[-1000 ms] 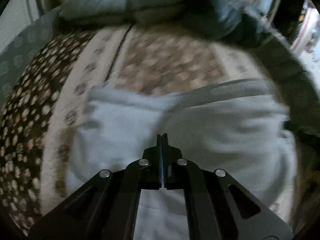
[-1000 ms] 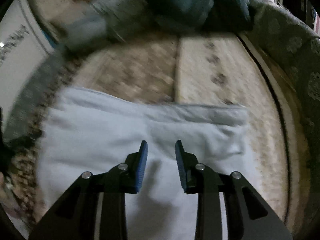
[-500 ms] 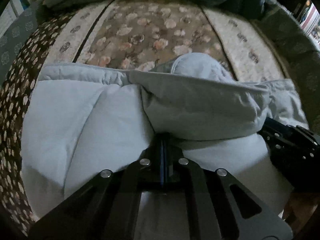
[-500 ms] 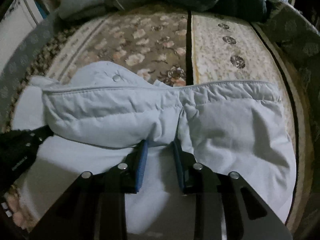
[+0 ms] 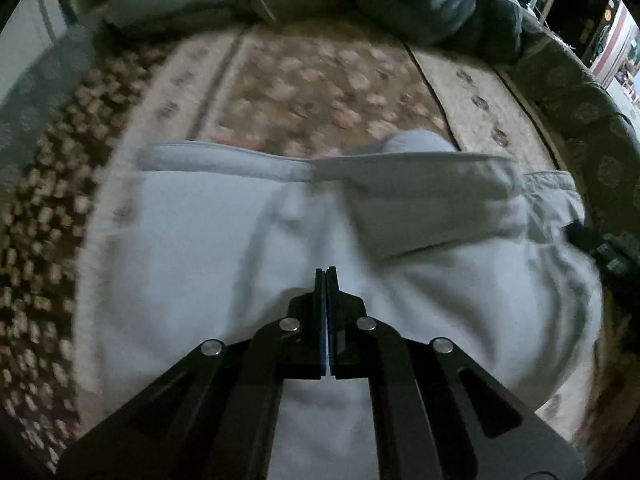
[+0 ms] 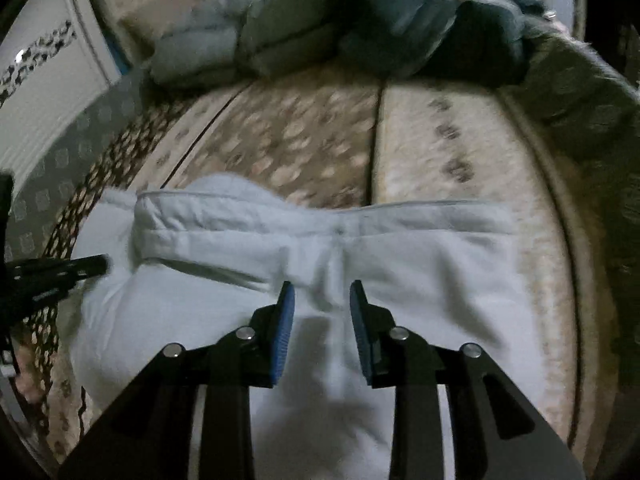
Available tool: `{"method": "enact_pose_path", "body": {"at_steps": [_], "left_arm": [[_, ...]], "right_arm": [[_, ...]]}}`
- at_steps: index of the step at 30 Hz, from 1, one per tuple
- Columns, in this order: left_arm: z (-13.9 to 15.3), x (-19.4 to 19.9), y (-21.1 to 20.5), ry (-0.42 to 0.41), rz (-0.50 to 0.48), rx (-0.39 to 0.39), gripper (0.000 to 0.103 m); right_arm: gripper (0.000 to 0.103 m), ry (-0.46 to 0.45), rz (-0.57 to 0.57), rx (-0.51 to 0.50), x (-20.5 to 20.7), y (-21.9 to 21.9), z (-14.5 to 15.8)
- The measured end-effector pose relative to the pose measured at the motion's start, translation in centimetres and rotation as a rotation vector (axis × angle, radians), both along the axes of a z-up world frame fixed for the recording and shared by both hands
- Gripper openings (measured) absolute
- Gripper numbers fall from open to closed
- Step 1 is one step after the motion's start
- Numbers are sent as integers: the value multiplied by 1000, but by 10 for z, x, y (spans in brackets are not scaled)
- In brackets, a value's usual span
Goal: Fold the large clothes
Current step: 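Press the folded edge down with both tools and open them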
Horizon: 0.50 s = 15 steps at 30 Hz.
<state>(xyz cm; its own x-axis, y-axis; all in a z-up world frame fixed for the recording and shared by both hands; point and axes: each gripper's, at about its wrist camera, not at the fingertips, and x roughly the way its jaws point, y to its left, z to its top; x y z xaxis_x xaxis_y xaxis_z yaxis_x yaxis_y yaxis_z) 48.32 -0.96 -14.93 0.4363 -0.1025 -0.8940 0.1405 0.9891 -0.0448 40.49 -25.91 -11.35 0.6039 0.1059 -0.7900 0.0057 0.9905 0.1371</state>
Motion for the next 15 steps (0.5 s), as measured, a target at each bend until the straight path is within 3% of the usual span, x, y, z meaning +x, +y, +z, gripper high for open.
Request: {"method": "enact_pose_path", "body": {"at_steps": [3, 6, 11, 15], "left_arm": [[-7, -1, 45, -44, 73, -13, 4], [-34, 3, 72, -4, 134, -34, 3], [-45, 0, 67, -16, 106, 46, 2], [-58, 11, 63, 1, 97, 44, 3]], "right_arm": [[30, -10, -61, -34, -8, -25, 1], [30, 35, -83, -56, -6, -38, -14], [29, 96, -112, -137, -1, -42, -37], [29, 117, -120, -129, 4, -45, -54]]}}
